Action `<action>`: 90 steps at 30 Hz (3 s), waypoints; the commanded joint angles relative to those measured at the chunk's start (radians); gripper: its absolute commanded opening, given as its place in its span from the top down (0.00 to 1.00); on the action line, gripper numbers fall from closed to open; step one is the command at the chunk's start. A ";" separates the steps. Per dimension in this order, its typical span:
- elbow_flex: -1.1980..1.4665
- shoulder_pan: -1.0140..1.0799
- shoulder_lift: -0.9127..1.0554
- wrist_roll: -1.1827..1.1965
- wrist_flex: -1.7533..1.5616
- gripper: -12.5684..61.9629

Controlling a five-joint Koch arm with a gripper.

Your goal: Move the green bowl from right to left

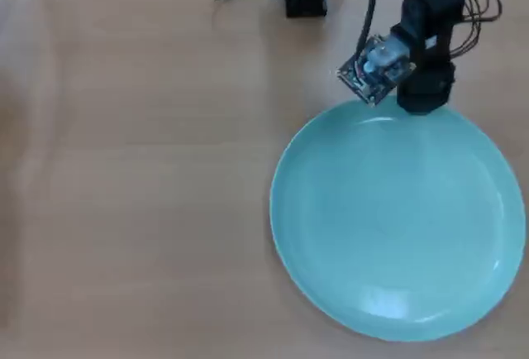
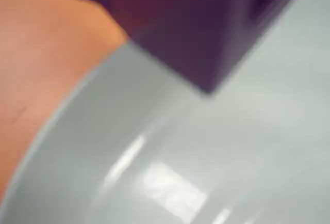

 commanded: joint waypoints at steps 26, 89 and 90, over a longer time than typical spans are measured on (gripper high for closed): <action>-0.324 -0.390 -0.184 -0.028 -0.005 0.91; -0.373 0.499 0.316 -0.591 0.400 0.48; -0.348 0.508 0.327 -0.600 0.377 0.48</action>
